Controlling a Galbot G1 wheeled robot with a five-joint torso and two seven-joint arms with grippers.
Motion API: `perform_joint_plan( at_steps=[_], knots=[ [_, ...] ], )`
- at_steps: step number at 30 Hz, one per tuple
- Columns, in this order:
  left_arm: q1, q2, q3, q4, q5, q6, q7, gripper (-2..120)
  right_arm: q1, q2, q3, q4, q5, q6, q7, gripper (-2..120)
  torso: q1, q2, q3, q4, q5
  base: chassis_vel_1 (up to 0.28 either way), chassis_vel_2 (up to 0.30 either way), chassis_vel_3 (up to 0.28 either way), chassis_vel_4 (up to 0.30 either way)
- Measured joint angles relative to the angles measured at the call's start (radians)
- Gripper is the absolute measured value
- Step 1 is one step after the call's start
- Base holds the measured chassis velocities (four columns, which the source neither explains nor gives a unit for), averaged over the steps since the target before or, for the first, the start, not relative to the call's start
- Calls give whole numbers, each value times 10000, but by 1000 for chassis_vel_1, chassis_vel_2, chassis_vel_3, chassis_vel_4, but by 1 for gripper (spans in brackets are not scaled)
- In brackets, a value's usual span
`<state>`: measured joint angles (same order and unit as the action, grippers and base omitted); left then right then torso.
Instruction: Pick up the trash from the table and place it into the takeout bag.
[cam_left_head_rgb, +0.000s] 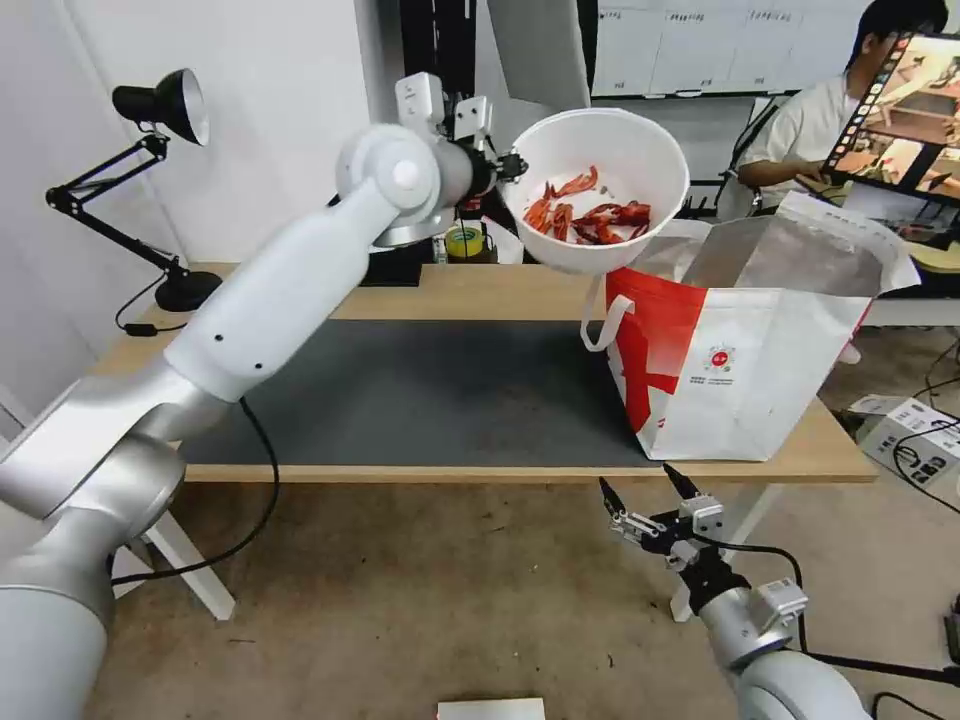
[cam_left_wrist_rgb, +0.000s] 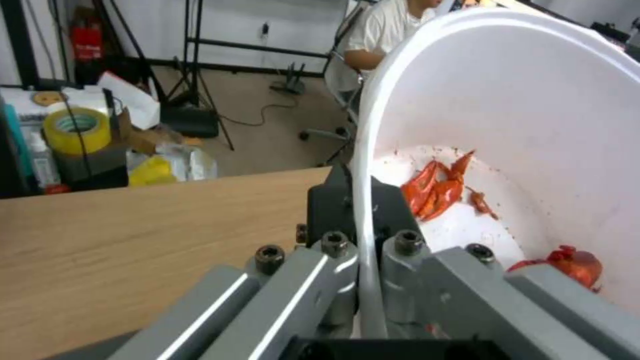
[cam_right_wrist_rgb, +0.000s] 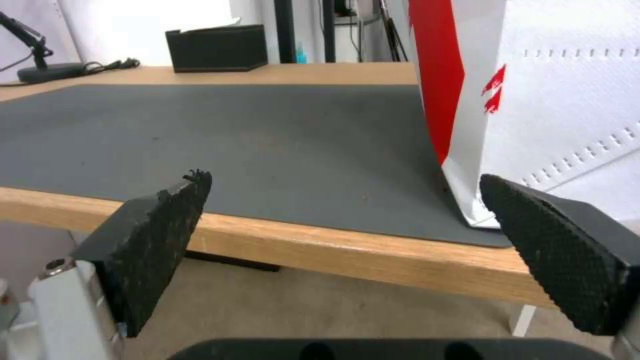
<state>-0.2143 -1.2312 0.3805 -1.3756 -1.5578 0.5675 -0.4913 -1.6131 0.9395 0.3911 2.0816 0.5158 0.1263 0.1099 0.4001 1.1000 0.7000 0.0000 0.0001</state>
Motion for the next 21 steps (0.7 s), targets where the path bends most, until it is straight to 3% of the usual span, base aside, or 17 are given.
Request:
perform_joint_plan(
  at_steps=[11, 21],
  knots=[
    [-446, -1287, 244, 837, -324, 28, -511, 0, 0, 0, -1, 0, 0, 0, 0, 100, 0, 0, 0, -3, 1, 0, 0, 0, 0],
    [-551, -2027, 352, 1212, -221, -72, -710, 0, 0, 0, 0, 0, 0, 0, 0, 100, -1, 2, 0, -2, 0, 0, 0, 0, 0]
  ],
)
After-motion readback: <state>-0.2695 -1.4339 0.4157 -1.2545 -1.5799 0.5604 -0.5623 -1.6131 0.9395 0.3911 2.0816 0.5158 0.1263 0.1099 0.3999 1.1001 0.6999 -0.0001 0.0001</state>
